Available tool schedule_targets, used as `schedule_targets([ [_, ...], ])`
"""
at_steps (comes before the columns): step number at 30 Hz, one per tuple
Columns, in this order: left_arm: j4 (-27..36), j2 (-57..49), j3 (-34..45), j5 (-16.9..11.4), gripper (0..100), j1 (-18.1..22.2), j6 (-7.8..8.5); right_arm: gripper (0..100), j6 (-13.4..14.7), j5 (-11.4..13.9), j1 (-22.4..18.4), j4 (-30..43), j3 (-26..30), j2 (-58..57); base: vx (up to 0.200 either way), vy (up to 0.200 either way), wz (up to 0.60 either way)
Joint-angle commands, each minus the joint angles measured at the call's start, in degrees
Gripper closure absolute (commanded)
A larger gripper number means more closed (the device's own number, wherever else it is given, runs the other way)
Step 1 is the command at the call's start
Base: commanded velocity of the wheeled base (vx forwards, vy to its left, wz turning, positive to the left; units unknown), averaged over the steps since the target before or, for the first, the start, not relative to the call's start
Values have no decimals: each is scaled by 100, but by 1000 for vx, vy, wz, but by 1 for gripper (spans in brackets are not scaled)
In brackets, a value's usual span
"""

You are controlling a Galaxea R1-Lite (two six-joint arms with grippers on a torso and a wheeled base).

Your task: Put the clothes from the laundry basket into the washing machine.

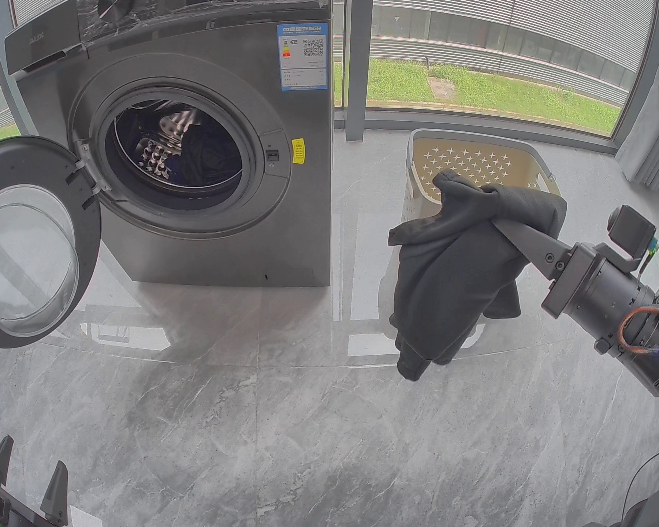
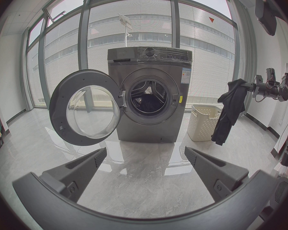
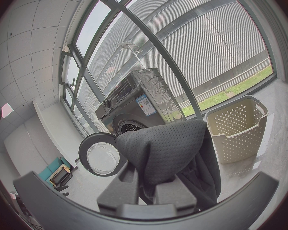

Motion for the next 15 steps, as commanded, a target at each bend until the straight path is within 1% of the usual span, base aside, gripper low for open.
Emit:
schedule_targets([
  [1,-8,-74,101,1,0,0,-4,100,4,1,5,0,3,20,0,200,0],
  [5,-8,-74,101,1,0,0,-4,100,13,1,5,0,3,47,0,200,0],
  [6,1,-74,101,1,0,0,40,100,4,1,5,0,3,47,0,0,0],
  [14,9,-74,101,10,0,0,23,100,13,1,5,0,38,55,0,0,0],
  [15,1,-74,101,10,0,0,23,100,13,1,5,0,38,55,0,200,0],
])
